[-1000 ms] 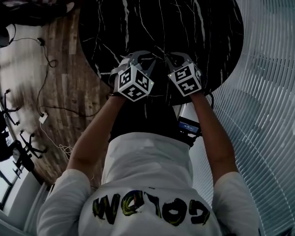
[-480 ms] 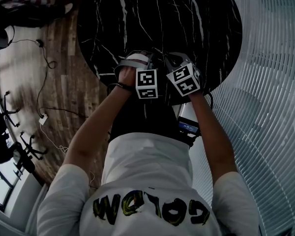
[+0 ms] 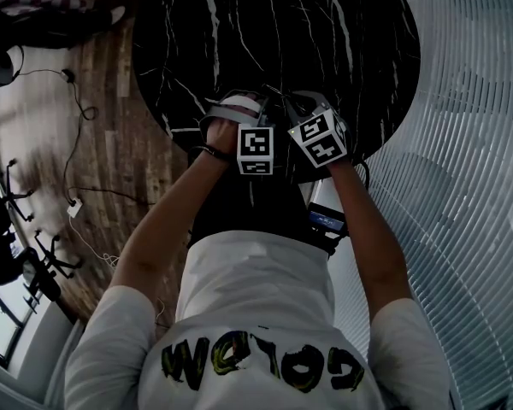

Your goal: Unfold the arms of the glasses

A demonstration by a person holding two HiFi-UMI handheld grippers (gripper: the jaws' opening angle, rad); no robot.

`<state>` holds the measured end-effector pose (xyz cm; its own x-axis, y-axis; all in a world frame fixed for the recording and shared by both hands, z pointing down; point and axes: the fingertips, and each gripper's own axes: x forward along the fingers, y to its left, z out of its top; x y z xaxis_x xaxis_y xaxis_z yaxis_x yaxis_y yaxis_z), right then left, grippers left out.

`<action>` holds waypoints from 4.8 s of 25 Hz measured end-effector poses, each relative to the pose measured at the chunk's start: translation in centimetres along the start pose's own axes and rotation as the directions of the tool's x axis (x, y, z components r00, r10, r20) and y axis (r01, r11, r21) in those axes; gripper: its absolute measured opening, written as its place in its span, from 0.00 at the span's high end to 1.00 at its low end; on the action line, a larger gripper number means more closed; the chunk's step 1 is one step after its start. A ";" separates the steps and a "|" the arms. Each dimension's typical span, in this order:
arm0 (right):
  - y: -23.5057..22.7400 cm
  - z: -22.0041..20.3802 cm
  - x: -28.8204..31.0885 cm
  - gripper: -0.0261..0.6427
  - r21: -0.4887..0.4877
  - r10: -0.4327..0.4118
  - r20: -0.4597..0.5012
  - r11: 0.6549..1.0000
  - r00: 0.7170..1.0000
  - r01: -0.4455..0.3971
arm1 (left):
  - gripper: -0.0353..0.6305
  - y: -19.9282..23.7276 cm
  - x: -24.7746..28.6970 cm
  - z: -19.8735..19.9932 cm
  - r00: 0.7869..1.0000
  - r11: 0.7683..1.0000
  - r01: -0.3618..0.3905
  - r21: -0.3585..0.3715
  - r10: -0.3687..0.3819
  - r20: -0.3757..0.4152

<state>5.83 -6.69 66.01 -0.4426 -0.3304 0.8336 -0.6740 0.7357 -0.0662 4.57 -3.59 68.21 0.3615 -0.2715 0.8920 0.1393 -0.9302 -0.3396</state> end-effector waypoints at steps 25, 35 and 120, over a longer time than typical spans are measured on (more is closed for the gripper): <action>-0.4 0.1 -0.1 0.94 0.030 -0.019 0.005 0.999 1.000 0.019 | 0.94 -1.9 -1.0 0.2 1.000 0.994 -0.016 -0.105 0.014 -0.020; -0.6 -0.1 -0.3 0.94 0.047 -0.024 0.007 0.999 1.000 0.023 | 0.94 -2.9 -1.5 0.6 1.000 0.989 -0.026 -0.148 0.024 -0.015; -1.6 -1.4 -0.6 0.94 0.284 -0.041 -0.013 0.958 0.999 0.043 | 0.87 -7.4 -1.8 4.1 0.999 0.958 -0.041 -0.285 0.036 -0.023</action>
<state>7.96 -6.83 66.37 -0.4071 -0.3526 0.8426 -0.8324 0.5229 -0.1833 6.68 4.81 67.93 0.3451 -0.3107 0.8857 -0.1444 -0.9500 -0.2770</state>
